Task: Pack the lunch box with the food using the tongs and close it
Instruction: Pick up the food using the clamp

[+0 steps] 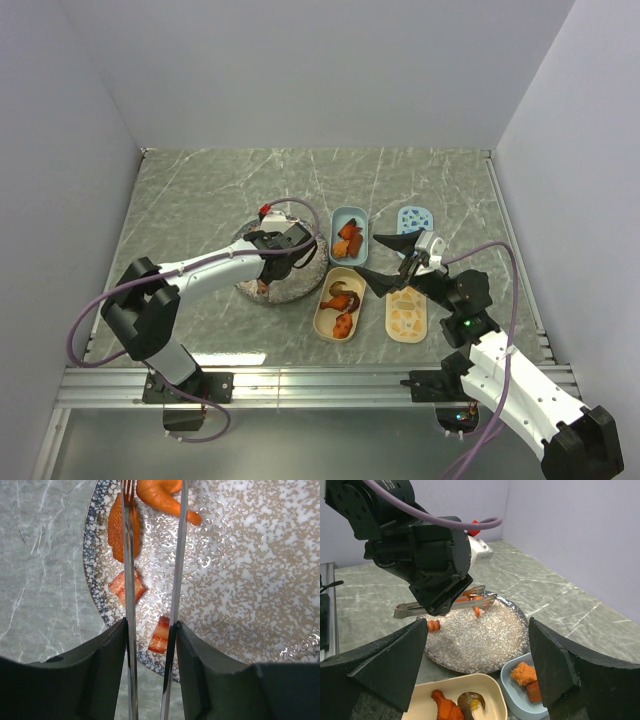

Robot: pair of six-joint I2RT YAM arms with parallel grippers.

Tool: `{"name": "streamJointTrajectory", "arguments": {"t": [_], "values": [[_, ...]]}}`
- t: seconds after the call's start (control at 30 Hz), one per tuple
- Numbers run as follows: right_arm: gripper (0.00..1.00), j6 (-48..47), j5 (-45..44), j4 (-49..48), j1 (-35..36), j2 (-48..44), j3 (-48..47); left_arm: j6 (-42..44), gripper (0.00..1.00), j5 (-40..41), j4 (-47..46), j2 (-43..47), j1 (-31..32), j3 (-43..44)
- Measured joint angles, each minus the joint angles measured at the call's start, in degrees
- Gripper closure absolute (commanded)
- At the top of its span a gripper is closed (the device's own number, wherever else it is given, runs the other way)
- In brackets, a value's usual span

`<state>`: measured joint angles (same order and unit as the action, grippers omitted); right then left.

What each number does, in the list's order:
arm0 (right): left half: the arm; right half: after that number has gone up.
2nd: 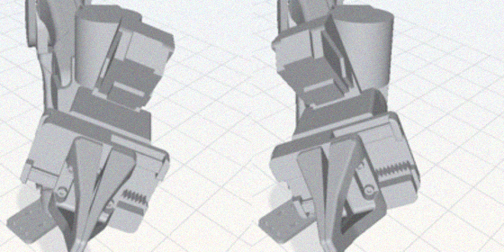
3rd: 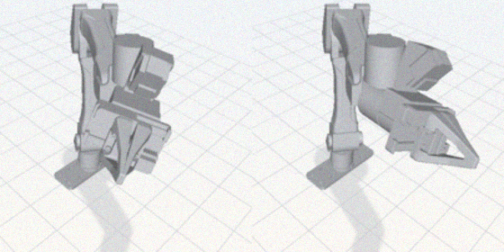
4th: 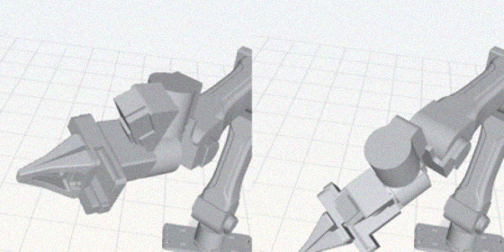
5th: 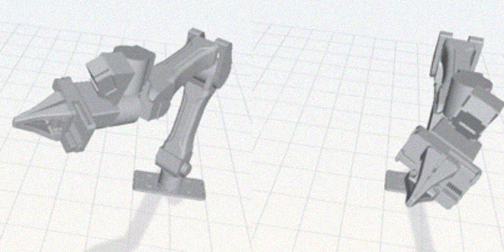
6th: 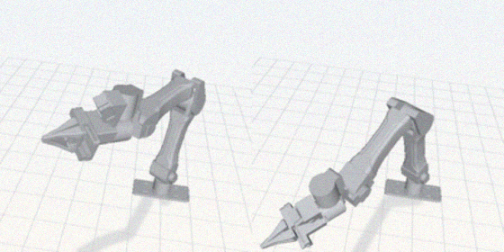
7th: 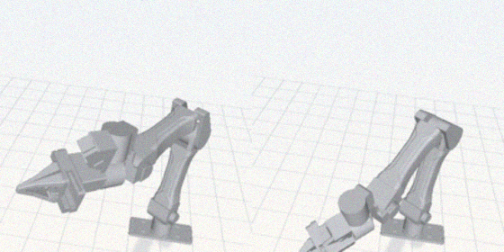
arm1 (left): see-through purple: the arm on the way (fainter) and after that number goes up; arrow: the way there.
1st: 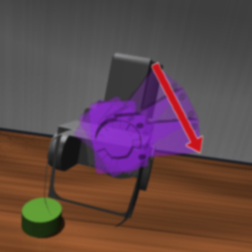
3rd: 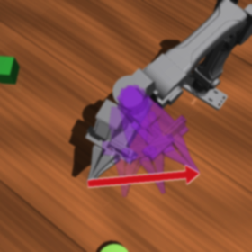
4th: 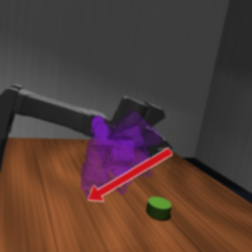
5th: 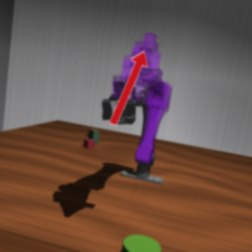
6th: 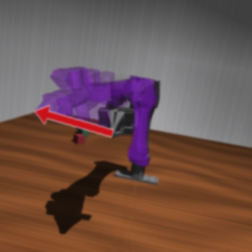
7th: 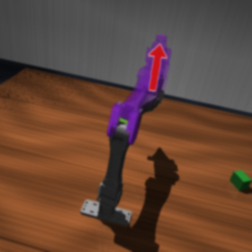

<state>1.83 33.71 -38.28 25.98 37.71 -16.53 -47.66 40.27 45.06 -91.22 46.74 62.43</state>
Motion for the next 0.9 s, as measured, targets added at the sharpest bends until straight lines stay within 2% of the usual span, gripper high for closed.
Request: {"name": "streamJointTrajectory", "arguments": {"t": [0.27,0.67,0.9], "values": [[0.12,0.00,0.02,0.00,0.00,0.04,0.00,1.53,0.71,-0.37,-1.53,0.24,-0.66,-0.39],[0.12,-0.20,0.09,-0.07,0.00,0.52,0.00,1.92,0.75,0.09,0.37,4.72,0.04,1.44],[0.12,-0.20,0.13,-0.04,0.00,0.90,0.00,1.95,0.73,0.09,0.63,5.05,0.76,2.21]]}}
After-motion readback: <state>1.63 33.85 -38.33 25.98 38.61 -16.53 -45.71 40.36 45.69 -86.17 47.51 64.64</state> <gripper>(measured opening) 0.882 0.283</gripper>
